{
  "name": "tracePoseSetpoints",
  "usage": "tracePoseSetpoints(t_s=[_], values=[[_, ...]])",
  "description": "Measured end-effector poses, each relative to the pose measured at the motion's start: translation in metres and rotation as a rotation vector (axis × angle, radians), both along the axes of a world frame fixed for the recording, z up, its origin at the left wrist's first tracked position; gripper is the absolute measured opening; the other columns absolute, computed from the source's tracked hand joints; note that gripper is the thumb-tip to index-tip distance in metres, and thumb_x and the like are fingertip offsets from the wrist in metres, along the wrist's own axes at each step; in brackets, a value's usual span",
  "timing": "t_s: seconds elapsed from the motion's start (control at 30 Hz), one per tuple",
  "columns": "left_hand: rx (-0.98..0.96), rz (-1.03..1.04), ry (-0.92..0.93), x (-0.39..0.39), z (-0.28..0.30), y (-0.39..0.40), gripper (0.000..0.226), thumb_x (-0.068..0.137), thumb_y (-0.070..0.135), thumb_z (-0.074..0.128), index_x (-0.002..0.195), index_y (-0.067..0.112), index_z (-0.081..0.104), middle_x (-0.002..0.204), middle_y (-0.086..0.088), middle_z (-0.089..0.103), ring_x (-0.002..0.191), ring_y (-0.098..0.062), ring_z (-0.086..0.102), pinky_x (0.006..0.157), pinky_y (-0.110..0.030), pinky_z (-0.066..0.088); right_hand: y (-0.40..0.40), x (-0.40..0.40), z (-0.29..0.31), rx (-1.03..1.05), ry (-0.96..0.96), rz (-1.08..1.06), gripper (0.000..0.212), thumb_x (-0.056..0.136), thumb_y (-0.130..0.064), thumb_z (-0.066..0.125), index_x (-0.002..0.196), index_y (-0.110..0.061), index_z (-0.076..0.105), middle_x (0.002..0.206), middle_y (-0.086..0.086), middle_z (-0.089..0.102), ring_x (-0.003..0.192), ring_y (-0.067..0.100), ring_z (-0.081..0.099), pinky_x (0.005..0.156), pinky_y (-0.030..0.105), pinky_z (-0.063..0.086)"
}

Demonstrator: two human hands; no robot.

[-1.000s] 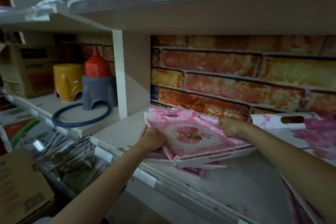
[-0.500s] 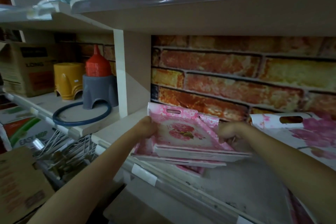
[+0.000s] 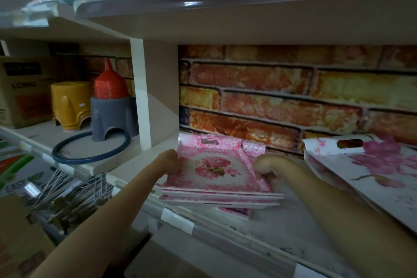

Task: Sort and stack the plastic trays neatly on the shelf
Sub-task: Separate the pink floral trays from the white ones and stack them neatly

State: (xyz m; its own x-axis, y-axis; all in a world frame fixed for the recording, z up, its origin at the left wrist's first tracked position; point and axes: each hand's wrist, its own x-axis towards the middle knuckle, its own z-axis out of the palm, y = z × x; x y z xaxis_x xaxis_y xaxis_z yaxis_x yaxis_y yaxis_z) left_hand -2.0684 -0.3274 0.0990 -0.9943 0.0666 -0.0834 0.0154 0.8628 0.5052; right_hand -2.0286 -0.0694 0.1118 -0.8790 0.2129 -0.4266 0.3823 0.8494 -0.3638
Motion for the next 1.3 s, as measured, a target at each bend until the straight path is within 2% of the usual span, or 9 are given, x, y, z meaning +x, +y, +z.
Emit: tracePoseSetpoints(t_s=[0.1,0.23,0.33,0.47,0.57,0.7,0.8,0.97,1.3], values=[[-0.044,0.012,0.018,-0.004,-0.002,0.001,0.038,0.096,0.015,0.041,0.125,-0.007,0.050,0.129,-0.021,0.056,0.122,-0.031,0.052,0.106,-0.035,0.037,-0.001,0.000,-0.005,-0.056,0.021,-0.051,0.026,0.092,-0.002,0.043,0.118,-0.010,0.042,0.069,0.008,0.039,0.056,0.016,0.038,0.053,0.028,0.038],[-0.001,0.004,-0.021,-0.013,-0.008,-0.006,0.037,0.095,0.018,0.045,0.119,-0.009,0.054,0.123,-0.022,0.061,0.113,-0.031,0.060,0.095,-0.034,0.048,0.003,-0.004,-0.016,-0.138,0.100,-0.076,0.049,0.088,0.001,0.042,0.134,-0.014,0.040,0.066,0.009,0.039,0.053,0.017,0.035,0.055,0.027,0.039],[0.094,0.017,-0.024,-0.021,-0.015,-0.011,0.040,0.091,0.019,0.050,0.120,-0.009,0.053,0.120,-0.021,0.061,0.105,-0.031,0.061,0.091,-0.036,0.049,0.002,0.003,-0.018,-0.186,0.159,-0.101,0.008,0.089,-0.002,0.045,0.090,-0.006,0.051,0.062,0.008,0.039,0.051,0.016,0.034,0.055,0.025,0.034],[0.180,-0.007,0.029,-0.035,-0.027,-0.012,0.039,0.091,0.026,0.053,0.108,-0.007,0.065,0.108,-0.020,0.067,0.101,-0.032,0.064,0.086,-0.034,0.051,0.001,0.008,-0.024,-0.290,0.100,-0.184,0.012,0.091,-0.006,0.046,0.080,-0.009,0.046,0.051,0.004,0.042,0.041,0.013,0.038,0.045,0.017,0.033],[0.222,-0.075,0.009,-0.046,-0.019,-0.006,0.012,0.087,0.008,0.057,0.084,0.000,0.066,0.079,-0.010,0.063,0.071,-0.020,0.061,0.063,-0.027,0.049,0.008,0.012,-0.023,-0.322,0.023,-0.246,0.023,0.089,-0.006,0.049,0.067,-0.012,0.045,0.037,0.001,0.038,0.025,0.009,0.034,0.044,0.017,0.040],[0.327,-0.230,-0.173,-0.059,-0.007,-0.004,0.008,0.085,0.003,0.057,0.092,0.006,0.058,0.086,-0.016,0.052,0.079,-0.024,0.049,0.069,-0.030,0.041,0.008,0.023,-0.020,-0.440,0.068,-0.314,0.027,0.091,-0.003,0.046,0.066,-0.011,0.044,0.053,0.003,0.033,0.038,0.011,0.037,0.039,0.017,0.046],[0.285,-0.267,-0.235,-0.069,-0.006,-0.002,0.009,0.085,0.006,0.059,0.093,0.009,0.056,0.088,-0.015,0.048,0.077,-0.021,0.046,0.067,-0.027,0.039,0.003,0.025,-0.024,-0.541,0.127,-0.356,0.023,0.092,0.000,0.046,0.072,-0.009,0.050,0.064,0.005,0.049,0.056,0.016,0.050,0.057,0.029,0.051],[0.102,-0.329,-0.161,-0.086,-0.010,-0.002,0.010,0.078,0.001,0.060,0.088,0.005,0.060,0.088,-0.016,0.051,0.080,-0.024,0.048,0.068,-0.033,0.039,-0.013,0.019,-0.028,-0.485,0.126,-0.336,0.020,0.092,-0.003,0.047,0.108,-0.004,0.058,0.077,0.009,0.060,0.069,0.025,0.060,0.073,0.036,0.053],[-0.039,-0.367,-0.039,-0.102,-0.026,0.008,0.008,0.085,0.006,0.058,0.089,0.000,0.061,0.097,-0.019,0.059,0.087,-0.026,0.058,0.073,-0.029,0.044,-0.019,0.016,-0.030,-0.272,0.112,-0.334,0.012,0.092,-0.008,0.045,0.088,-0.001,0.054,0.081,0.015,0.060,0.067,0.027,0.060,0.077,0.041,0.056]])
